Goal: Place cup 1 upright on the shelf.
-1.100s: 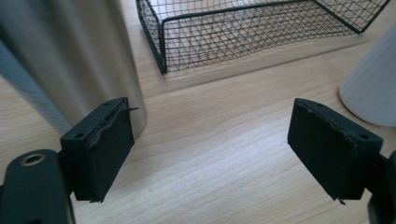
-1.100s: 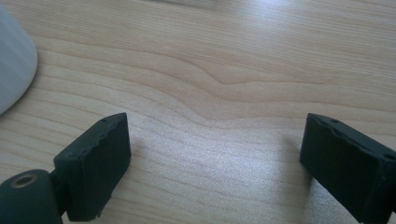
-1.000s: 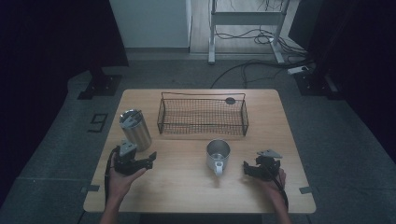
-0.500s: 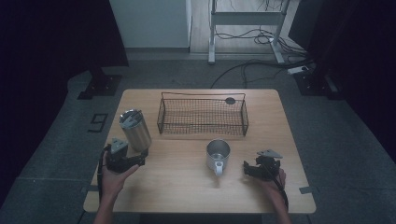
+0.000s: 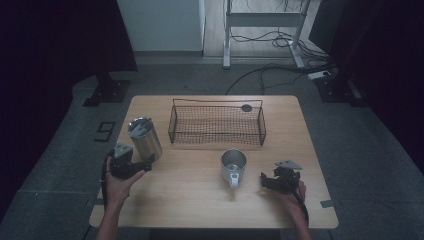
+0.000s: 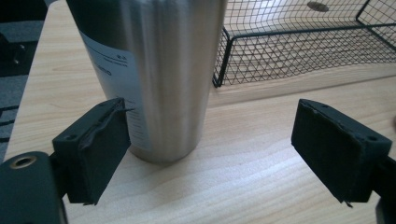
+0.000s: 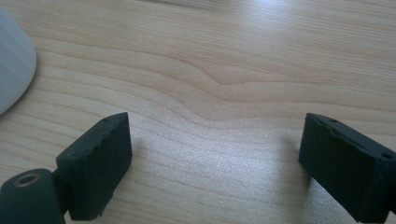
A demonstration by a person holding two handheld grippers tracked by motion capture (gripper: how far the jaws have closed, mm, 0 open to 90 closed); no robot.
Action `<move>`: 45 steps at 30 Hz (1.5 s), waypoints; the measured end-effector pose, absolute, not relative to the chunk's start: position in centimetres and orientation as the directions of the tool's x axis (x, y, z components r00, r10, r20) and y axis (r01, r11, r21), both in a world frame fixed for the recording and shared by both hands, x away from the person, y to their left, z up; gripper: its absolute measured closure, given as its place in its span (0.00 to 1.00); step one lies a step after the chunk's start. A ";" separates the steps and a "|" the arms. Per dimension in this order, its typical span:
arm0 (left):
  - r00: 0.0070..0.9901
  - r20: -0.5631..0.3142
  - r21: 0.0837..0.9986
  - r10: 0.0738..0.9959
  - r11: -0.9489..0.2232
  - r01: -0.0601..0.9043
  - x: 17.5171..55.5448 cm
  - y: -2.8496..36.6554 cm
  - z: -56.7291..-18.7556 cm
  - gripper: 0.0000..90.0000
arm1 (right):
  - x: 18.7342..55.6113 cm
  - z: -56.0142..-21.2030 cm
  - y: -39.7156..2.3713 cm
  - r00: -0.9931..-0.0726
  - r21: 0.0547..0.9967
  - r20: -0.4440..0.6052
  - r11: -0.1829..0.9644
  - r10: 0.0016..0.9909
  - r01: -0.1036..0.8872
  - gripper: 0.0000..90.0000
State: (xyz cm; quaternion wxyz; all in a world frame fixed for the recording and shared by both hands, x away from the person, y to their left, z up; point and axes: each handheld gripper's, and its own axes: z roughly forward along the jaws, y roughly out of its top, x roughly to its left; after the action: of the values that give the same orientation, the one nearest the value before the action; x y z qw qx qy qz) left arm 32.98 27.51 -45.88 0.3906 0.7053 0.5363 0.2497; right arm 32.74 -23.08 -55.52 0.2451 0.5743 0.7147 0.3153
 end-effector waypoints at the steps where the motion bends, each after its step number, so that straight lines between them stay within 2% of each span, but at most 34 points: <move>1: 0.298 -0.067 0.818 0.952 -0.118 0.562 33.1 27.6 -45.9 0.13 | 32.7 -55.5 -23.1 -0.220 0.732 0.012 0.141 0.975 0.666 0.10; 45: 0.245 -0.060 0.817 0.968 -0.093 0.569 37.4 28.7 -46.2 0.09 | 32.8 -55.5 -23.1 -0.215 0.733 0.013 0.137 0.976 0.666 0.11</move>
State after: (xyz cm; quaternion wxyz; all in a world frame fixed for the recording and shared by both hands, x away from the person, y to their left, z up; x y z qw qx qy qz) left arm 37.37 28.69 -46.23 0.3801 0.6913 0.5557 0.2622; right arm 32.78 -23.13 -55.51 0.2458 0.5761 0.7127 0.3158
